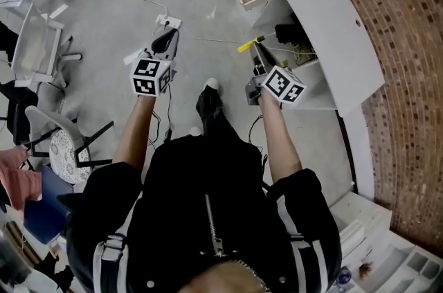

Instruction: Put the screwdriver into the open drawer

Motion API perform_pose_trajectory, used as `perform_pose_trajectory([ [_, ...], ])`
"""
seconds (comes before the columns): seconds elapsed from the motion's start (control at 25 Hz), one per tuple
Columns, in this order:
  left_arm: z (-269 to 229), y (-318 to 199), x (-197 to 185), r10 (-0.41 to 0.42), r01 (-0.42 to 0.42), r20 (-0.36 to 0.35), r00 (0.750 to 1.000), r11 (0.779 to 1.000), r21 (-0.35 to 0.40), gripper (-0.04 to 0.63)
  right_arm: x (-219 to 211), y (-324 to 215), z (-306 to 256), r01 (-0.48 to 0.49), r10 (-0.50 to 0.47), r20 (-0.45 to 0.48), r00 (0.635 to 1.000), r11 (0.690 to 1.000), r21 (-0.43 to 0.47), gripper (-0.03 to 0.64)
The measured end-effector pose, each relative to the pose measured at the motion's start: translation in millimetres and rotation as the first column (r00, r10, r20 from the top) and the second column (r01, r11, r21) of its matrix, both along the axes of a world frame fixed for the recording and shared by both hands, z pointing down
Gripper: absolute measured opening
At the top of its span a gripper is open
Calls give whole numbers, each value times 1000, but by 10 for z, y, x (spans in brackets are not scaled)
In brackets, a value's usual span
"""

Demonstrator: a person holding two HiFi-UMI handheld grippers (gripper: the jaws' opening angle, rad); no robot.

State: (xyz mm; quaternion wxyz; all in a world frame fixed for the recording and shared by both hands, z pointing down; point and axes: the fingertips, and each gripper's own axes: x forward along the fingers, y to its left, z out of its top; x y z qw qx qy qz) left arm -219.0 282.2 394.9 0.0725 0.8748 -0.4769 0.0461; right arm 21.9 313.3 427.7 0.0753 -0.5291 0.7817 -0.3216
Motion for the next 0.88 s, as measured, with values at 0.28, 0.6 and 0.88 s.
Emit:
perform_pose_trajectory([
  [0.28, 126, -818, 25, -1, 2, 33, 999, 1000, -25, 28, 51, -873, 228, -9, 11, 37, 999, 999, -43, 71],
  [0.6, 15, -2046, 182, -23, 24, 42, 999, 999, -29, 28, 221, -2143, 133, 7, -5, 50, 999, 999, -50, 71],
  [0.88, -7, -2806, 342, -20, 22, 49, 999, 999, -29, 28, 381, -2898, 138, 1, 3, 66, 998, 998, -55, 71],
])
